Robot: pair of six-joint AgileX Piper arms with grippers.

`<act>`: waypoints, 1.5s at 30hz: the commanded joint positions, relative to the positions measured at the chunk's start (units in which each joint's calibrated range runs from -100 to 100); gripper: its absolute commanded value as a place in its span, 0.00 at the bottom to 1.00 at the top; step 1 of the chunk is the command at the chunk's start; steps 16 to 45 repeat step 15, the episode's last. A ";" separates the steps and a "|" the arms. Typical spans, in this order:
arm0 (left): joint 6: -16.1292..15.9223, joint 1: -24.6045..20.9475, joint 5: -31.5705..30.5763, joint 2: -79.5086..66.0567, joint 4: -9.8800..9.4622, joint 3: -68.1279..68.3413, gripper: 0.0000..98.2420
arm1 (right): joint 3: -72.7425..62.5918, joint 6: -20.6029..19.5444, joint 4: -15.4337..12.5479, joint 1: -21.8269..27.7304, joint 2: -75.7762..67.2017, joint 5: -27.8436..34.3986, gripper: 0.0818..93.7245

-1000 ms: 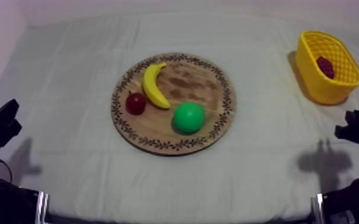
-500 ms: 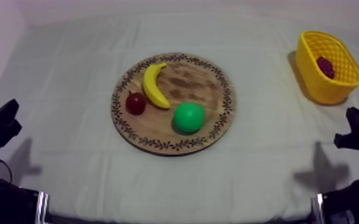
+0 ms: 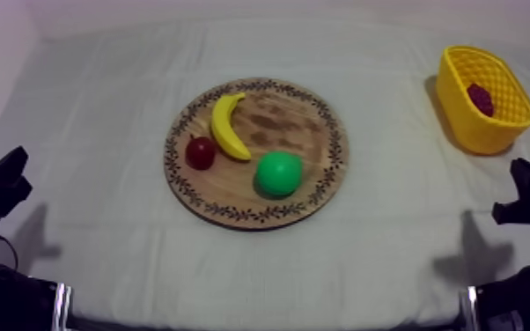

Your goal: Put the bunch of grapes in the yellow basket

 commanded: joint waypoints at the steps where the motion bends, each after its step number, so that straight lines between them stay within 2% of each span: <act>1: 0.01 0.00 -0.05 0.00 -0.02 -0.02 0.00 | 0.03 0.15 -0.02 -0.02 -0.01 -0.04 0.00; 45: 0.00 0.00 -0.05 0.00 -0.02 -0.02 0.00 | 0.03 0.55 -0.05 -0.02 -0.02 -0.04 0.00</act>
